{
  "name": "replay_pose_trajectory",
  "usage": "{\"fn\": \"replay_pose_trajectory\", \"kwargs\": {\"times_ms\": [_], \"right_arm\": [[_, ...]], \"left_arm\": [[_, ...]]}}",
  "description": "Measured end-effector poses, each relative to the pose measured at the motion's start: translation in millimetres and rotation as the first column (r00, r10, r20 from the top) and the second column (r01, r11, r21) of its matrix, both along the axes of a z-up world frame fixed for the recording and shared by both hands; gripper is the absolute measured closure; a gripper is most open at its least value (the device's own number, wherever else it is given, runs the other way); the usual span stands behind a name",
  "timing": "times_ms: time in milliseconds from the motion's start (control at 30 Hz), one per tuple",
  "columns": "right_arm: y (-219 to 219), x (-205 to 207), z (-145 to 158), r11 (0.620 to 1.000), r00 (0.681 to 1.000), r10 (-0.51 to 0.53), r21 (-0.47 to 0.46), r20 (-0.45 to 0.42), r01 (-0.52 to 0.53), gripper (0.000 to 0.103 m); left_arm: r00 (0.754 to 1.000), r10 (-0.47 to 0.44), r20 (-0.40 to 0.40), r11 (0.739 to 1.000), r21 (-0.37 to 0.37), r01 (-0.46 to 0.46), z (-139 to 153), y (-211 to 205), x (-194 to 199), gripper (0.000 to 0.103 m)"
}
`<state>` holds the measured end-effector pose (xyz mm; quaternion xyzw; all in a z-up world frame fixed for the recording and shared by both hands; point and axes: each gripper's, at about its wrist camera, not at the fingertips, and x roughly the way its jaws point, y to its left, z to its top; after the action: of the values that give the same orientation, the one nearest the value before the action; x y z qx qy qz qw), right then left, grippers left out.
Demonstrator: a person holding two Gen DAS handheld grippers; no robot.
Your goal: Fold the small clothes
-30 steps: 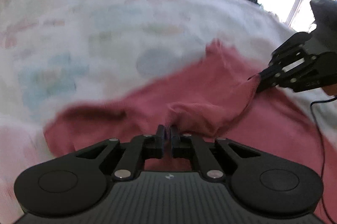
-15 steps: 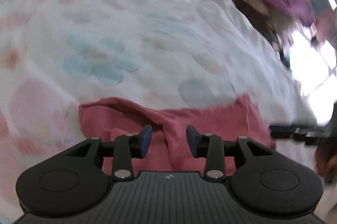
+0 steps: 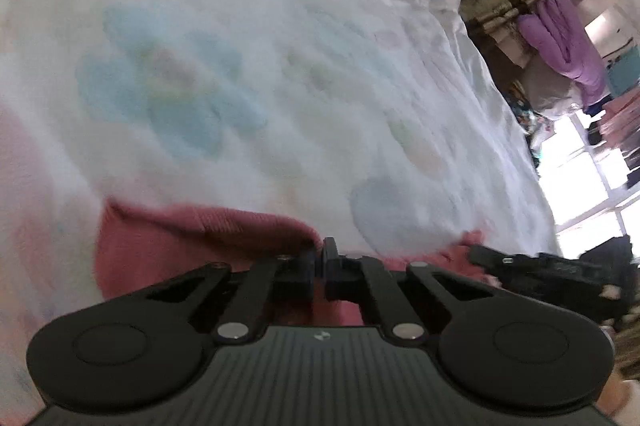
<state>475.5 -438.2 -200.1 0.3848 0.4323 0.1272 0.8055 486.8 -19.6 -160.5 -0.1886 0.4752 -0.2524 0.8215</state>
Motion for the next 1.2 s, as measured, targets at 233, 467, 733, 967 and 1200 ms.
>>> {"fn": "replay_pose_trajectory", "kwargs": {"times_ms": [233, 467, 733, 967, 1200], "right_arm": [[-17.2, 6.1, -19.7, 0.997, 0.997, -0.073, -0.035, -0.001, 0.073, 0.103], [-10.2, -5.0, -4.3, 0.989, 0.995, -0.063, -0.129, 0.072, 0.072, 0.076], [53.6, -52.0, 47.3, 0.883, 0.975, 0.165, -0.463, 0.149, -0.078, 0.091], [108.8, -91.4, 27.7, 0.733, 0.942, 0.304, -0.667, 0.14, -0.137, 0.097], [100.4, -91.6, 11.8, 0.756, 0.958, 0.273, -0.637, 0.092, -0.154, 0.095]], "left_arm": [[0.999, 0.012, 0.035, 0.996, 0.093, -0.015, -15.9, -5.3, 9.6, 0.1], [0.996, 0.043, 0.076, 0.994, 0.099, -0.05, 2.9, -0.6, -6.7, 0.076], [0.965, -0.135, 0.224, 0.97, 0.23, 0.082, 44.7, -29.8, -75.4, 0.073], [0.944, -0.265, 0.198, 0.895, 0.414, 0.165, 8.4, -64.6, -110.1, 0.079], [0.942, -0.28, 0.184, 0.871, 0.461, 0.169, 15.3, -59.9, -115.7, 0.078]]}}
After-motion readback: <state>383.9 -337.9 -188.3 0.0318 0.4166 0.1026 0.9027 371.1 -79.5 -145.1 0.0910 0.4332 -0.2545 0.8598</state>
